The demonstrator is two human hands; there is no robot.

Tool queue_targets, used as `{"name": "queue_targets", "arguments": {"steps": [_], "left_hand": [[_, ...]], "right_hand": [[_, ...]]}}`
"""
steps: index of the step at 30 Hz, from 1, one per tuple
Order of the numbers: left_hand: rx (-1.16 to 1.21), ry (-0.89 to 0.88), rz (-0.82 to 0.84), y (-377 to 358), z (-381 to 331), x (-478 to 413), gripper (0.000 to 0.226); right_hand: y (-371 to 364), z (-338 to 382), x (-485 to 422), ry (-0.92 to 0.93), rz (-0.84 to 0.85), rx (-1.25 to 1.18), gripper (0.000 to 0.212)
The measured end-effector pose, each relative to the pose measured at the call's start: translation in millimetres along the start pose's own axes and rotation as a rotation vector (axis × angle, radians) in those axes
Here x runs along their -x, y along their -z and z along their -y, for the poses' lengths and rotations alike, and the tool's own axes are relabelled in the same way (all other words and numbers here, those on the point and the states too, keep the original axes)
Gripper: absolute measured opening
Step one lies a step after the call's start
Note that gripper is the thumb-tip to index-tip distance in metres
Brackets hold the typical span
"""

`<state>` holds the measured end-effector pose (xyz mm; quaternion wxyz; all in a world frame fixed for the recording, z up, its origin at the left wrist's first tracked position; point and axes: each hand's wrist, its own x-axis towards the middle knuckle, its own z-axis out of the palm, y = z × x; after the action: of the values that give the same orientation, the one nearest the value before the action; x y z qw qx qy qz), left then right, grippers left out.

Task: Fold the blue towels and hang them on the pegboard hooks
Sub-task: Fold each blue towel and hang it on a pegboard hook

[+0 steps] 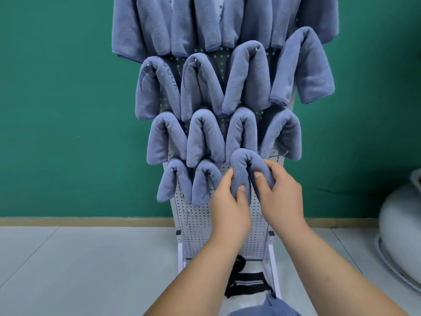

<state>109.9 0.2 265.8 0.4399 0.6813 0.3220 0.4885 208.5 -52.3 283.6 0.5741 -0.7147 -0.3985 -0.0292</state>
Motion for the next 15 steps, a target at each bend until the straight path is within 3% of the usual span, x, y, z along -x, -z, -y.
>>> {"name": "queue_targets", "arguments": {"steps": [9,15], "left_hand": [[-0.194,-0.097,-0.023,-3.4,6.9,-39.4,0.051],[-0.327,-0.088,-0.010,-13.6,38.6,-41.9,0.052]], "right_hand": [[9.2,-23.1,-42.5,0.098,-0.199,0.185,0.030],[-20.8,-56.4,-37.0,0.109,-0.142,0.306,0.022]]}}
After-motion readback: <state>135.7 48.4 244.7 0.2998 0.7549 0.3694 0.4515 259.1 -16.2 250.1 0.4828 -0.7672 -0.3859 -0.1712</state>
